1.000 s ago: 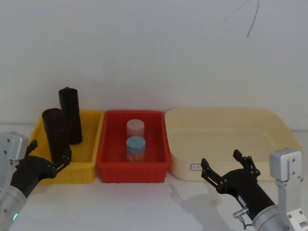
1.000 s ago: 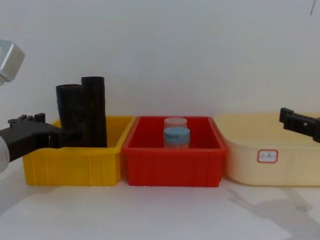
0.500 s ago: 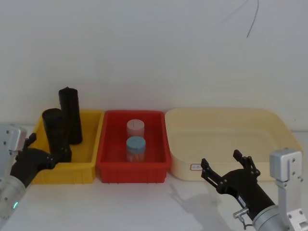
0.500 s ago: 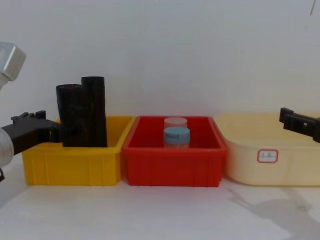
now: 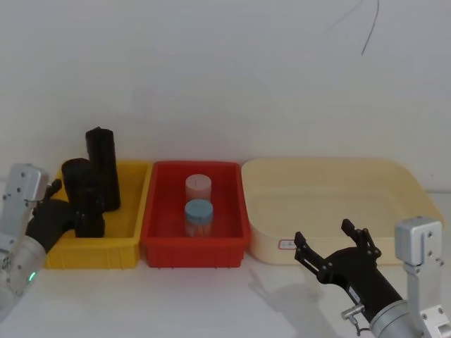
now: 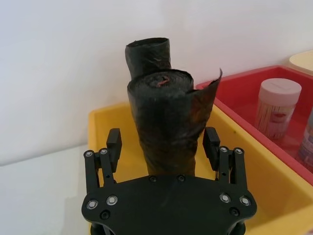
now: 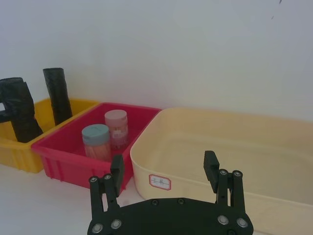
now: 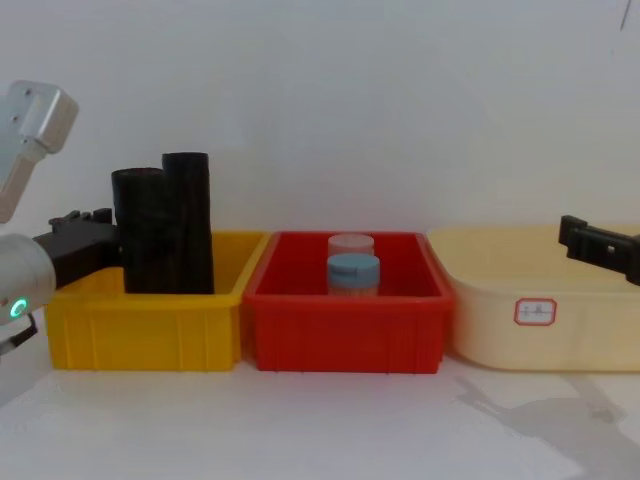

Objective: Pick up the garbage bag with the one hand and transfer it to the other hand.

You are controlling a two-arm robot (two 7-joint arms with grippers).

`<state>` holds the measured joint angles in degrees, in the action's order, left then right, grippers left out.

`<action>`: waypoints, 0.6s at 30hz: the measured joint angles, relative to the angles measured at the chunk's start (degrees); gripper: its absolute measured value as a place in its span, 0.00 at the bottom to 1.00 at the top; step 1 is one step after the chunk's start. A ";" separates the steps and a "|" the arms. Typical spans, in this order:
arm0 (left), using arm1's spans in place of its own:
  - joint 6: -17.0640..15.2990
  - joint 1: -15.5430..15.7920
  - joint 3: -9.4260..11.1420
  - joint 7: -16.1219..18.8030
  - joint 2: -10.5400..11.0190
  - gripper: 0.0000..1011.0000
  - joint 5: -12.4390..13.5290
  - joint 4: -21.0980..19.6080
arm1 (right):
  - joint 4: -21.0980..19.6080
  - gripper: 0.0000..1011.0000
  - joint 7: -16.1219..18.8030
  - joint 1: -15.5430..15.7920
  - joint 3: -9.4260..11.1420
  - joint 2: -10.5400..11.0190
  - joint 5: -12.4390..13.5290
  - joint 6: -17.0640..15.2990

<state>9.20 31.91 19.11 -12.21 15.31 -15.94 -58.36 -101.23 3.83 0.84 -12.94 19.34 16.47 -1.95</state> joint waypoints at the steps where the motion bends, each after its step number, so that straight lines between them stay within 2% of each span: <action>1: 0.27 0.78 0.10 -0.29 -0.28 0.99 0.14 1.13 | 0.00 0.99 0.00 0.00 0.00 0.00 0.00 0.00; 3: 0.52 1.55 0.21 -0.64 -0.61 0.99 0.27 2.20 | 0.00 0.99 0.00 0.00 0.00 0.00 0.00 0.00; 8: 0.92 3.87 0.52 -1.90 -1.49 0.90 0.61 5.40 | 0.00 0.99 0.00 0.00 0.00 0.00 0.00 0.00; 12: 0.90 5.12 0.63 -2.77 -2.02 0.81 0.75 6.99 | 0.00 0.99 0.00 0.00 0.00 0.00 0.00 0.00; 15: 0.69 5.37 0.63 -3.05 -2.18 0.72 0.77 7.17 | 0.00 0.99 0.00 0.00 0.00 0.00 0.00 0.00; 16: 0.46 5.40 0.59 -3.14 -2.19 0.66 0.77 7.12 | 0.00 0.99 0.00 0.00 0.00 0.00 0.00 0.00; 18: 0.15 5.37 0.51 -3.20 -2.18 0.62 0.77 6.80 | 0.00 0.99 0.00 0.00 0.00 0.00 0.00 0.00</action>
<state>9.35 37.29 19.62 -15.41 13.13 -15.17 -51.55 -101.23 3.83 0.84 -12.94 19.34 16.47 -1.95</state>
